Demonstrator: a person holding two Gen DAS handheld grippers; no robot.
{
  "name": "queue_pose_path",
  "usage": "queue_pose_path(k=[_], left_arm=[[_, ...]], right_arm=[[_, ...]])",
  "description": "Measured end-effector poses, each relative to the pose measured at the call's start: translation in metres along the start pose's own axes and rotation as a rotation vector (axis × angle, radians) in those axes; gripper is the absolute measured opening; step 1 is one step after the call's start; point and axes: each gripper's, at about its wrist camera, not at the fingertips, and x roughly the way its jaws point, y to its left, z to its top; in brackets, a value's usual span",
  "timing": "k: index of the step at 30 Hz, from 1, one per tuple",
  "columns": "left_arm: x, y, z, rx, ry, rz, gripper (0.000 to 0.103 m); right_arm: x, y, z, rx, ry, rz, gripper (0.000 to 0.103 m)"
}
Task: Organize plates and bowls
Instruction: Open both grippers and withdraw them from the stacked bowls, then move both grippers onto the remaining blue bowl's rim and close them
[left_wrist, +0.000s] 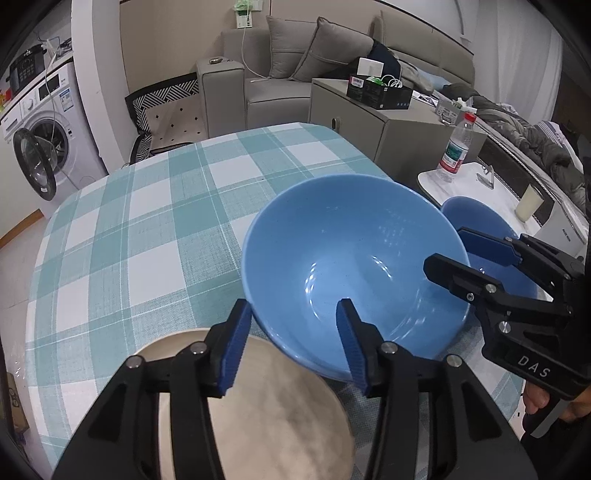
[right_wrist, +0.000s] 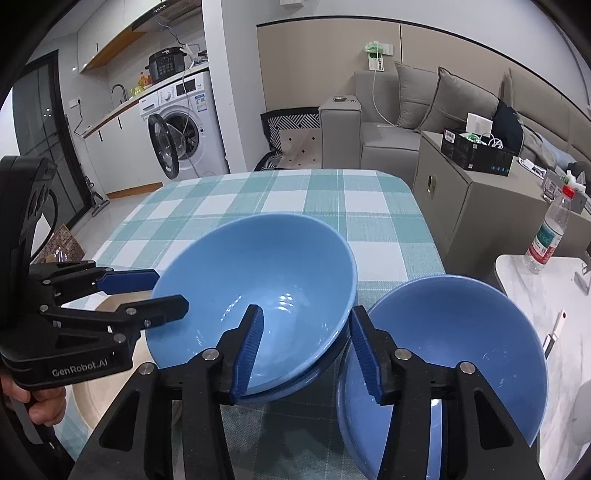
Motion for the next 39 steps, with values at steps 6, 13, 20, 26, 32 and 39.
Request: queue_pose_path(k=[6, 13, 20, 26, 32, 39], left_arm=[[-0.004, -0.001, 0.000, -0.010, -0.007, -0.002, 0.049], [-0.007, -0.008, -0.001, -0.001, -0.011, 0.001, 0.054], [-0.014, -0.016, -0.001, 0.001, -0.030, -0.017, 0.082], [-0.020, -0.026, -0.002, 0.013, -0.055, -0.047, 0.093], [-0.024, -0.041, -0.003, 0.009, -0.079, -0.084, 0.094], [-0.027, -0.065, -0.008, 0.023, -0.089, -0.115, 0.094]], right_arm=[[-0.004, -0.003, 0.001, 0.006, -0.008, 0.001, 0.062], [-0.011, -0.005, 0.002, 0.014, -0.030, 0.016, 0.088], [-0.026, -0.009, 0.003, -0.002, -0.055, 0.064, 0.102], [-0.053, -0.022, 0.005, 0.004, -0.104, 0.063, 0.102], [-0.082, -0.045, 0.008, 0.040, -0.165, -0.012, 0.102], [-0.101, -0.075, 0.007, 0.093, -0.185, -0.063, 0.102]])
